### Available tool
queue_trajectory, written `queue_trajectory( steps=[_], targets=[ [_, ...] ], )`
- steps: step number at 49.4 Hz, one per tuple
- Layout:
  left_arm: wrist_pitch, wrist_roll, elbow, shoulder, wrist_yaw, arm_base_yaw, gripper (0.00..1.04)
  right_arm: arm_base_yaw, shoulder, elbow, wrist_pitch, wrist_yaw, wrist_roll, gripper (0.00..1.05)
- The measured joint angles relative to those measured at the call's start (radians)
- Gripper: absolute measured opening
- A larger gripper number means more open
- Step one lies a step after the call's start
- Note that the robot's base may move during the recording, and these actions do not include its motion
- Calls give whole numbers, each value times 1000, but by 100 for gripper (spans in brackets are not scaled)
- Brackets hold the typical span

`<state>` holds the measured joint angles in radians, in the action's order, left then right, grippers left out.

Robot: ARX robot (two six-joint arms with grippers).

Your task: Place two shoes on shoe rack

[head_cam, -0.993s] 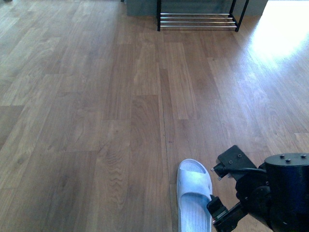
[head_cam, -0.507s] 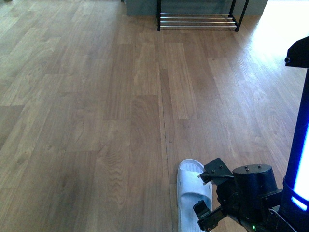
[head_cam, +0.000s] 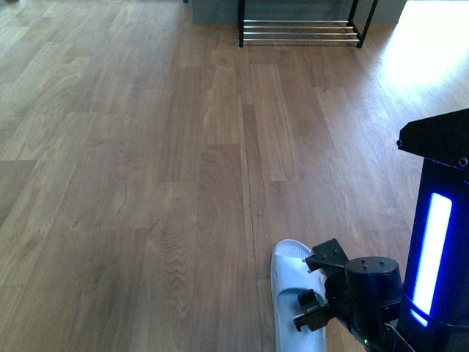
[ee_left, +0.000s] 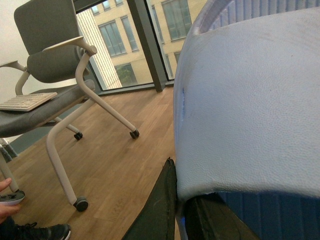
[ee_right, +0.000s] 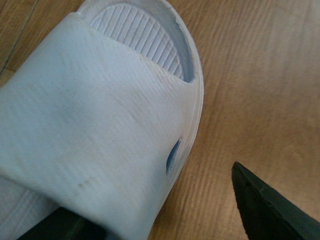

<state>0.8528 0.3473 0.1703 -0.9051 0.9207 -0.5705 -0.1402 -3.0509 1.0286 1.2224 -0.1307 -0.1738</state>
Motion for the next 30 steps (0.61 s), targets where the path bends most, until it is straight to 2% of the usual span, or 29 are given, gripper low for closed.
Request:
queue_trajectory(
  steps=[5,8,14,21,26,30],
  targets=[
    [0,0,0,0,0,0,2,-11,-2,-22,48,-25,5,50],
    [0,0,0,0,0,0,2,-13,0,7,-10,-23,5,38],
    [0,0,0,0,0,0,2,-13,5,47,-56,-25,8,24],
    [0,0,0,0,0,0,2,13,50,89,-96,-31,-1,1],
    [0,0,0,0,0,0,2,46,94,68,-75,-31,-18,1],
    [0,0,0,0,0,0,2,85,157,-26,10,27,-64,1]
  ],
)
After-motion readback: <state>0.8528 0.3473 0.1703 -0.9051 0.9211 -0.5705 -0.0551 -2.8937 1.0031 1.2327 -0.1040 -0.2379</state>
